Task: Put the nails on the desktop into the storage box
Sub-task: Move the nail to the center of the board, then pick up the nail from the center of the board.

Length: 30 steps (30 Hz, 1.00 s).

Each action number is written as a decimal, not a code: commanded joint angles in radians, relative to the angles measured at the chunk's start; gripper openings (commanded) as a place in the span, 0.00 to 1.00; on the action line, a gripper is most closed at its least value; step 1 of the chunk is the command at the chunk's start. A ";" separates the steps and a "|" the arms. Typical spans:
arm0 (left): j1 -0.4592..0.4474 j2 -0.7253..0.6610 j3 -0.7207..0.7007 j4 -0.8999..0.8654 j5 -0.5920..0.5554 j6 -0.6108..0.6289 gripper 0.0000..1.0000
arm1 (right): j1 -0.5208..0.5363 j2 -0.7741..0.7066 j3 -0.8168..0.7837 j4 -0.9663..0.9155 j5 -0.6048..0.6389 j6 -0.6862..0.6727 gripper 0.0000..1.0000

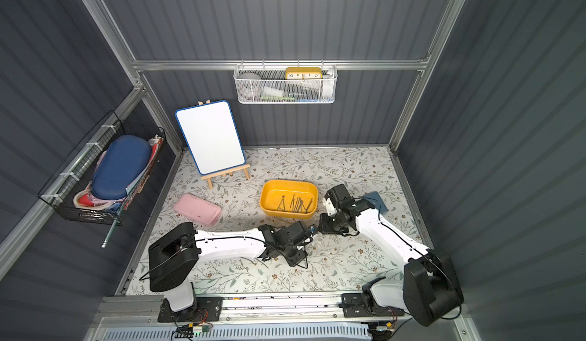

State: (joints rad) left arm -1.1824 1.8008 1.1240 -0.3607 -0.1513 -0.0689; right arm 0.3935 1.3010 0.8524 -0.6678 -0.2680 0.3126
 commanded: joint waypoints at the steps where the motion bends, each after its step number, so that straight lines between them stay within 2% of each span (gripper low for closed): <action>1: 0.013 0.033 0.031 0.019 0.016 0.054 0.58 | -0.002 0.012 -0.013 -0.005 0.007 -0.010 0.31; 11: 0.015 0.061 0.027 0.047 0.070 0.078 0.56 | -0.002 0.017 -0.024 0.001 0.010 -0.010 0.31; 23: 0.015 0.137 0.044 0.052 0.068 0.095 0.51 | -0.009 0.025 -0.036 0.013 0.009 -0.013 0.31; 25: 0.015 0.146 0.047 0.048 0.062 0.095 0.46 | -0.010 0.023 -0.036 0.013 0.008 -0.014 0.30; 30: 0.016 0.159 0.051 0.039 0.074 0.098 0.21 | -0.013 0.028 -0.034 0.013 0.007 -0.011 0.28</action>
State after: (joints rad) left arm -1.1667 1.9118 1.1702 -0.3004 -0.0978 0.0010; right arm 0.3763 1.3178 0.8246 -0.6586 -0.2485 0.3012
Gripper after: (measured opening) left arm 0.236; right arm 0.286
